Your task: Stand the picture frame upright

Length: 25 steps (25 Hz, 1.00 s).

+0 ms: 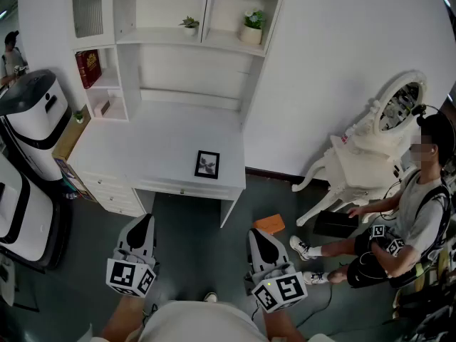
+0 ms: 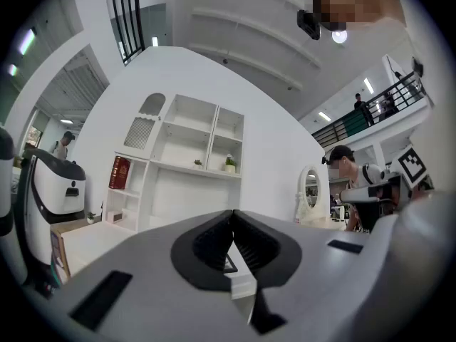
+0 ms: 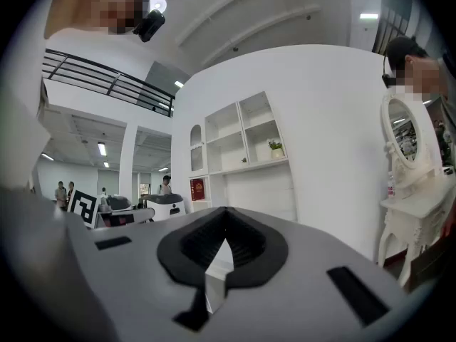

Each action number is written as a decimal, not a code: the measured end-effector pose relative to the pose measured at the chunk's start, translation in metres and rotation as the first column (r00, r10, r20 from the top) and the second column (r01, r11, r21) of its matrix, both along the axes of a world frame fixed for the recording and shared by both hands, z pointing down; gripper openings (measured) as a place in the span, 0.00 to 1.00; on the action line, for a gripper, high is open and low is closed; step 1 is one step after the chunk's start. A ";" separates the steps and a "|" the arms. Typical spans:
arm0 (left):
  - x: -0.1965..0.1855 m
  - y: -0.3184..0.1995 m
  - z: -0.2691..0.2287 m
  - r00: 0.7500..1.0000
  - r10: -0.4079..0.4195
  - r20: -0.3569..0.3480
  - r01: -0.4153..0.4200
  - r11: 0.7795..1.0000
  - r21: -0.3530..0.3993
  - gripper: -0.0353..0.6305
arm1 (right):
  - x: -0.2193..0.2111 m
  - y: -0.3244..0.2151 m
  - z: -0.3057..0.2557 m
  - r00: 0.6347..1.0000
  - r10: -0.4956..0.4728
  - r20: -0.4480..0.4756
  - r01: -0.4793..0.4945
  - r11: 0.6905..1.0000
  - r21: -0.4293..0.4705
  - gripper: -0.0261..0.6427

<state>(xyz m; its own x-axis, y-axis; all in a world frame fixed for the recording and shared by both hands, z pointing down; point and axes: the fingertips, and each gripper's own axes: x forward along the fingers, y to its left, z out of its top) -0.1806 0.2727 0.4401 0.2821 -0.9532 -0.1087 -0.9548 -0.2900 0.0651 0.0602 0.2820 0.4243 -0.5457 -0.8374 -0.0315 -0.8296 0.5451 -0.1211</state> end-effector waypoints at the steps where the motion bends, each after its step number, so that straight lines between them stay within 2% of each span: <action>1: 0.001 0.000 0.000 1.000 -0.001 0.000 0.001 1.000 0.002 0.08 | 0.002 0.000 -0.001 1.000 -0.001 0.001 0.001 1.000 0.000 0.05; 9: 0.005 0.001 -0.003 0.999 -0.029 -0.018 0.029 1.000 -0.001 0.08 | 0.010 -0.005 -0.003 1.000 -0.025 0.003 0.025 1.000 0.007 0.05; 11: 0.004 0.002 -0.003 0.998 -0.025 -0.062 0.025 1.000 -0.004 0.08 | 0.010 -0.006 -0.003 0.999 -0.034 0.004 0.034 0.999 0.009 0.05; 15: -0.002 0.003 0.004 0.979 -0.008 -0.205 0.005 1.000 -0.013 0.08 | 0.011 -0.008 0.001 0.996 -0.073 0.049 0.073 0.997 -0.008 0.05; 20: 0.000 0.002 0.011 0.976 -0.034 -0.214 0.028 0.999 -0.031 0.08 | 0.019 -0.014 0.008 0.994 -0.087 0.060 0.088 0.996 -0.023 0.05; 22: 0.004 0.001 0.012 0.975 -0.046 -0.219 0.039 0.999 -0.035 0.08 | 0.023 -0.018 0.011 0.993 -0.100 0.066 0.102 0.994 -0.031 0.15; 25: 0.008 0.000 0.015 0.972 -0.072 -0.224 0.065 0.997 -0.041 0.08 | 0.032 -0.023 0.013 0.989 -0.125 0.075 0.127 0.991 -0.029 0.23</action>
<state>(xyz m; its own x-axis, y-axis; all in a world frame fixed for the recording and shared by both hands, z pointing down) -0.1722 0.2726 0.4551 0.1876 -0.9736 -0.1301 -0.9319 -0.2183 0.2896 0.0925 0.2588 0.4371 -0.6444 -0.7632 -0.0477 -0.7427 0.6394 -0.1990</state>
